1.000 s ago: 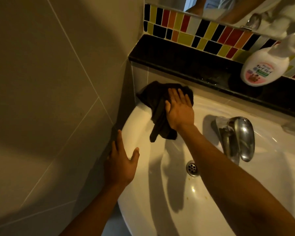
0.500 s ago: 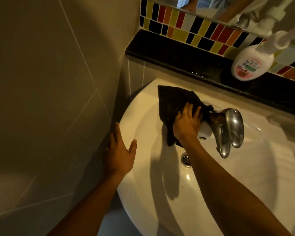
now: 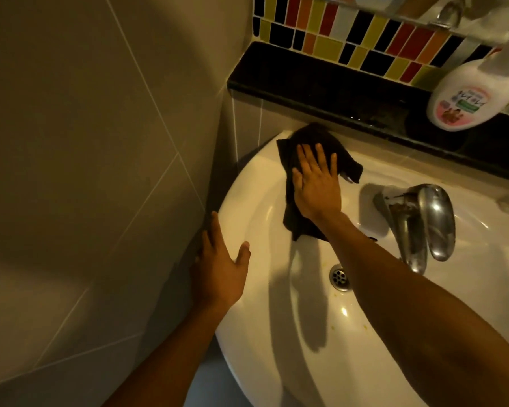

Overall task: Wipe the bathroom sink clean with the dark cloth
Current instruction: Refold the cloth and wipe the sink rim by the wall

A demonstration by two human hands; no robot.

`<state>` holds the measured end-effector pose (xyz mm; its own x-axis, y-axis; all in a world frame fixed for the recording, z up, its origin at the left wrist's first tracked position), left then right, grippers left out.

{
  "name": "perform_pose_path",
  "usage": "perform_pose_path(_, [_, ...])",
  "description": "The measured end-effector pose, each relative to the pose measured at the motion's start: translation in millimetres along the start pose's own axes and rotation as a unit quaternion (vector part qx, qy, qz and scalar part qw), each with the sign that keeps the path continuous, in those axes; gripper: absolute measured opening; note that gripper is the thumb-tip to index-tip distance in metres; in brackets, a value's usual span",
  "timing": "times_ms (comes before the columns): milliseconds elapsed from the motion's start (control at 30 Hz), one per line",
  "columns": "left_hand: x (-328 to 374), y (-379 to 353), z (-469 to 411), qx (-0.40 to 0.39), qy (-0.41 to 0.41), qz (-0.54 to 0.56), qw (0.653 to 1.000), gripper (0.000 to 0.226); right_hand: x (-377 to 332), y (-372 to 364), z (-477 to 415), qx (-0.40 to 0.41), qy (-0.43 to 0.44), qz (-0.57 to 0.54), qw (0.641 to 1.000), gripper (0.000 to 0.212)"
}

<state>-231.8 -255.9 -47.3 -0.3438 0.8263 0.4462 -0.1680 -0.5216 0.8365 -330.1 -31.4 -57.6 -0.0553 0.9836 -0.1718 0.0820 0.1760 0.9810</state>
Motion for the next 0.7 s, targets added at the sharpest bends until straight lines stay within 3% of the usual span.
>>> perform_pose_path(167, [1.0,2.0,0.7,0.002,0.0,-0.003,1.0,0.086,-26.1,1.9,-12.9,0.002,0.019,-0.053,0.998,0.053])
perform_pose_path(300, [2.6,4.1,0.7,0.011,-0.002,0.001,1.0,0.087,-92.6,-4.4,-0.1,-0.074,0.246,-0.116,0.959,0.046])
perform_pose_path(367, [2.2,4.3,0.2,0.01,-0.001,0.001,1.0,0.087,-79.9,1.3,-7.2,-0.107,0.301,-0.109,0.941,0.046])
perform_pose_path(433, [1.2,4.5,0.5,0.006,-0.002,0.008,1.0,0.087,-46.1,5.6,-25.9,-0.098,0.253,-0.093,0.958,0.048])
perform_pose_path(567, [0.1,4.0,-0.3,-0.009,-0.004,0.022,1.0,0.087,-16.4,5.3,-45.4,-0.058,0.021,-0.041,0.997,0.052])
perform_pose_path(633, [0.4,4.3,-0.4,-0.011,-0.003,0.021,1.0,0.087,-48.7,-0.8,-36.4,-0.066,0.001,-0.021,0.998,0.053])
perform_pose_path(700, [0.5,4.9,0.2,-0.01,-0.002,0.021,1.0,0.087,-73.2,-2.9,-22.9,-0.078,0.076,-0.02,0.994,0.053])
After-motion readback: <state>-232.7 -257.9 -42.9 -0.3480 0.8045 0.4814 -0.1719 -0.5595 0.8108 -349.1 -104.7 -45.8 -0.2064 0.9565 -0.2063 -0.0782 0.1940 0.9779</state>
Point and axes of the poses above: each hand's wrist, its own z-axis away from the middle knuckle, its own y-axis out of the back of the hand, x = y × z, the point moved 2 cm from there along -z, towards the middle knuckle, and after that the axes turned 11 degrees about y, right-handed, at the moved point
